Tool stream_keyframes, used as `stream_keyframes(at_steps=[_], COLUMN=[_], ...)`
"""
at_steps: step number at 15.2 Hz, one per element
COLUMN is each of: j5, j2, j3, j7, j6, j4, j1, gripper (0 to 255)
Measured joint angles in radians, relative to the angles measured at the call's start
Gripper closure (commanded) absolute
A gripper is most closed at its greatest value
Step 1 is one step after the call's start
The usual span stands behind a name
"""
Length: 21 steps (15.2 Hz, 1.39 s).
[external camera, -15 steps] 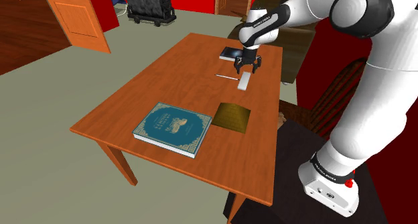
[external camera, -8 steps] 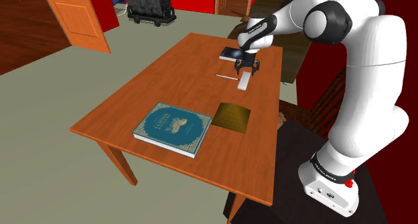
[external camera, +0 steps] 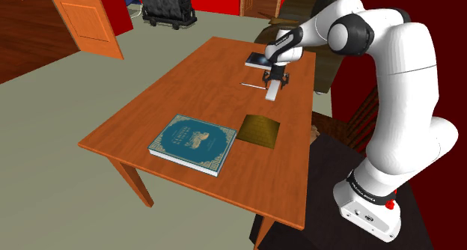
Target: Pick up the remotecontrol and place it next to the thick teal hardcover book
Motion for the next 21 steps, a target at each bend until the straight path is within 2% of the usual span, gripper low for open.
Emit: stream_keyframes(at_steps=[8,9,21], j5=[0.004,0.004,0.002], j2=[0.024,0.024,0.013], j3=[0.003,0.003,0.002], j7=[-0.001,-0.001,-0.001], j6=[0.023,0.023,0.013], j4=[0.001,0.001,0.0], j1=[-0.001,-0.001,-0.001], gripper=[0,255,255])
